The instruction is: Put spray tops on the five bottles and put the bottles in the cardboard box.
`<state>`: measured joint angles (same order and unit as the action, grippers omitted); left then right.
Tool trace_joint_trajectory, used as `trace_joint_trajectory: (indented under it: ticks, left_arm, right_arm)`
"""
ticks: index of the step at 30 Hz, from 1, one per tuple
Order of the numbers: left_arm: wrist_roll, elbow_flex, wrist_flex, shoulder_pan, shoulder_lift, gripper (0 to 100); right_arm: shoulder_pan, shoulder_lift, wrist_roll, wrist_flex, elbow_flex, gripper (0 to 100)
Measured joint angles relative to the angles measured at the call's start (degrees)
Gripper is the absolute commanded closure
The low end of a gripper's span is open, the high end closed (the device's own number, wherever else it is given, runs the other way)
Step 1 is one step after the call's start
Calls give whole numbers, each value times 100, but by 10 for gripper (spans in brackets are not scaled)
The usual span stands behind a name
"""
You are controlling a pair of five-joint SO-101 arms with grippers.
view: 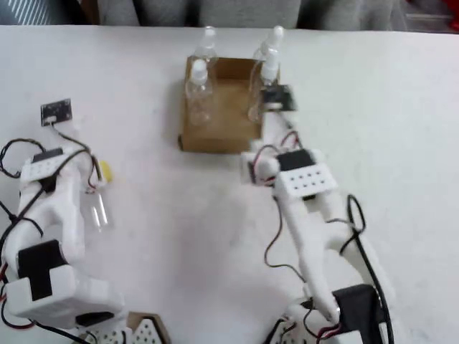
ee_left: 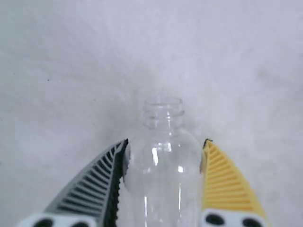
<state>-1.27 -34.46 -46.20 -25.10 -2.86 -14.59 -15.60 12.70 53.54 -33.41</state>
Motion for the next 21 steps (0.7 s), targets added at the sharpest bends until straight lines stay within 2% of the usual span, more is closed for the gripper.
trace_joint_trajectory:
  ticks: [5,14,21]
  left_arm:
    - [0,0,0,0,0,898]
    - [26,0,0,281,88,898]
    - [26,-571,0,1108,1829,897]
  right_arm:
    - [527,-448,800,369,0,983]
    - [642,-545,932,-193,-440,983]
    - [642,-571,932,-237,-457,983]
